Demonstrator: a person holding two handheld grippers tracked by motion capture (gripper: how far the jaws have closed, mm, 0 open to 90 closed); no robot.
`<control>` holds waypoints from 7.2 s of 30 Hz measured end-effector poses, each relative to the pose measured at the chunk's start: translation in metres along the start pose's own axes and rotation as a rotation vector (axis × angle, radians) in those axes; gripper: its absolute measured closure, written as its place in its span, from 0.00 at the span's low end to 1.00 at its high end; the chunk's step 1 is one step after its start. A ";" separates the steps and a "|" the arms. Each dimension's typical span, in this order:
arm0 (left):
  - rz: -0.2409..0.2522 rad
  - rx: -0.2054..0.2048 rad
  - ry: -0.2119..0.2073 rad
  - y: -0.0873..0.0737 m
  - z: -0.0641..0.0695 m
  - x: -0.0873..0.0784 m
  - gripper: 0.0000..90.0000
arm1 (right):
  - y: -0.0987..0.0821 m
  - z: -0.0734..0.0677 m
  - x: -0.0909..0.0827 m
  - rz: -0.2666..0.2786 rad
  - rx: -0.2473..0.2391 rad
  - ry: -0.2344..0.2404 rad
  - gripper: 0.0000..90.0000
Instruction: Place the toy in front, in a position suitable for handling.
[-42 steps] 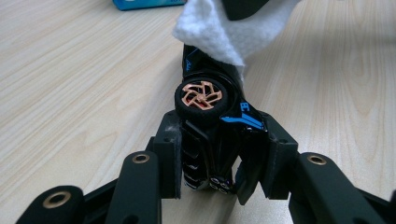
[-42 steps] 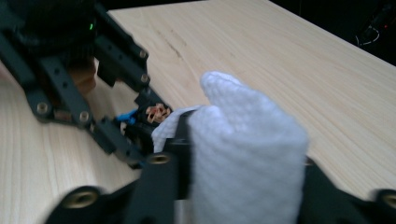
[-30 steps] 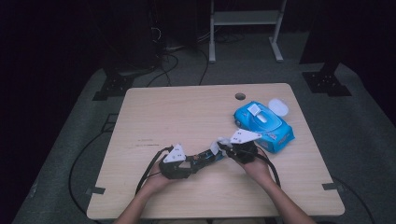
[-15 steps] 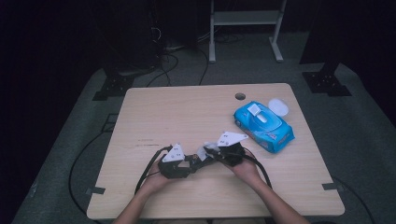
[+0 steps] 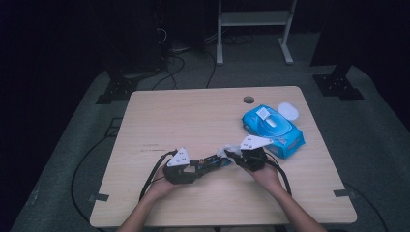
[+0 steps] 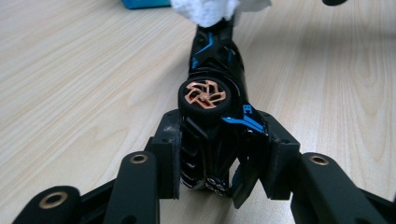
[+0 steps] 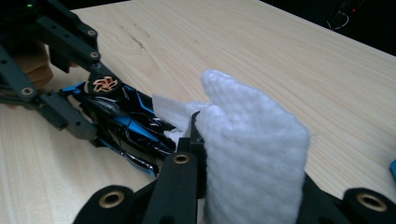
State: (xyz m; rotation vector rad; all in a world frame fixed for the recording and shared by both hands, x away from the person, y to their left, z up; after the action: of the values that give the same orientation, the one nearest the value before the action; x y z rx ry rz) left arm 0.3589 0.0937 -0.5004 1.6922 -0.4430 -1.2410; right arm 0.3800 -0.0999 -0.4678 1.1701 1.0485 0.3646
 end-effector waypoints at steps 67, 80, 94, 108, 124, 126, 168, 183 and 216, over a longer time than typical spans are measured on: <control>-0.092 -0.059 -0.063 -0.011 0.006 0.005 0.26 | -0.019 -0.029 -0.017 -0.018 0.014 0.138 0.90; -0.099 -0.006 -0.015 -0.014 0.003 0.004 0.23 | -0.029 -0.034 -0.010 -0.062 0.017 0.148 0.90; -0.123 -0.025 -0.023 -0.018 0.002 0.006 0.23 | -0.001 -0.041 0.001 -0.007 0.023 0.180 0.90; -0.118 -0.002 -0.022 -0.017 0.003 0.007 0.26 | 0.003 -0.065 0.053 -0.073 -0.033 0.221 0.90; -0.107 0.037 -0.004 -0.014 0.005 0.007 0.26 | -0.002 -0.060 0.043 -0.061 -0.014 0.218 0.90; -0.111 0.034 0.002 -0.015 0.004 0.008 0.26 | 0.000 -0.064 0.048 -0.063 -0.026 0.221 0.89; -0.113 0.074 0.021 -0.011 0.005 0.006 0.27 | 0.011 -0.057 0.046 -0.075 0.012 0.192 0.91; -0.106 0.082 0.020 -0.008 0.006 0.006 0.27 | 0.010 -0.059 0.040 -0.050 0.063 0.239 0.91; -0.111 0.115 0.035 -0.008 0.004 0.005 0.27 | 0.000 -0.008 0.045 -0.098 0.098 0.054 0.91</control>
State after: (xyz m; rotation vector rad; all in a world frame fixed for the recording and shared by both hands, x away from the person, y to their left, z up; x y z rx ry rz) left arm 0.3556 0.0911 -0.5098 1.8549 -0.4112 -1.2840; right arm 0.3960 -0.0630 -0.4894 1.1964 1.1773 0.2712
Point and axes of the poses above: each handheld gripper's, and its own axes: x roughly forward along the jaws, y roughly out of its top, z roughly to its right, the point moved 6 cm from there along x, roughly forward along the jaws, and after that the axes turned 3 degrees about y, right-handed, at the moved point
